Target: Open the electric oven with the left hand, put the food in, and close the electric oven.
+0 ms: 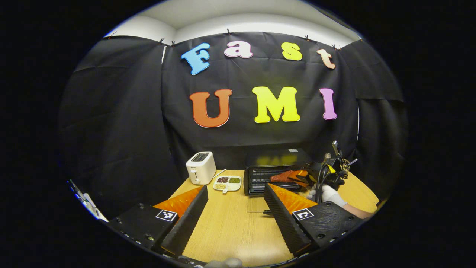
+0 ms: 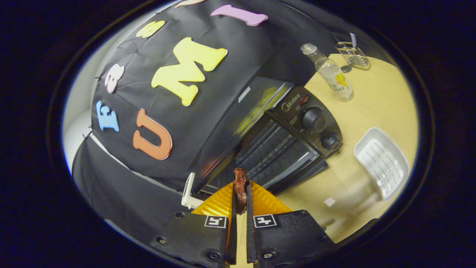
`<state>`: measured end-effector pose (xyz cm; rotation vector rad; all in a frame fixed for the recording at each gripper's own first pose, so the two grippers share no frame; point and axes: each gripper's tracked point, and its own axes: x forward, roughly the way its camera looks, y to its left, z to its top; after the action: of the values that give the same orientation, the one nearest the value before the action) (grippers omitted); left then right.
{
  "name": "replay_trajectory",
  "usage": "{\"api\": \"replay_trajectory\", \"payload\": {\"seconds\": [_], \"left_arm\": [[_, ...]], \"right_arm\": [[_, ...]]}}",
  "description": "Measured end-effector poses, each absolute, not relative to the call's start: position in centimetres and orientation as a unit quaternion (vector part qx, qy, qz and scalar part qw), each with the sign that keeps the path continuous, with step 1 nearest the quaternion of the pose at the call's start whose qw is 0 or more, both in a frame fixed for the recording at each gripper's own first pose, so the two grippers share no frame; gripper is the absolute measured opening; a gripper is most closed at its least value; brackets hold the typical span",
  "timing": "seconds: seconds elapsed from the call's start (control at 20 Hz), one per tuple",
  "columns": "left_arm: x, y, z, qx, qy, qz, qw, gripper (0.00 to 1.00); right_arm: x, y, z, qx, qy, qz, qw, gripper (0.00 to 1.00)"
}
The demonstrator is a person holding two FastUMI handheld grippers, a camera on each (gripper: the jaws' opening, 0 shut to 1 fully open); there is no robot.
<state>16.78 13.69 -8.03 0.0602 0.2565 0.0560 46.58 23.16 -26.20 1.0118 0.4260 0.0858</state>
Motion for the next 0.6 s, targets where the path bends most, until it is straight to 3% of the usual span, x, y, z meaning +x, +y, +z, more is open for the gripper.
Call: {"api": "replay_trajectory", "payload": {"seconds": [0.6], "left_arm": [[18.5,18.0,-9.5,0.014,0.14,0.034,0.989,0.97]], "right_arm": [[54.4,24.1,-31.4,0.619,0.11,-0.075,0.774,0.13]]}}
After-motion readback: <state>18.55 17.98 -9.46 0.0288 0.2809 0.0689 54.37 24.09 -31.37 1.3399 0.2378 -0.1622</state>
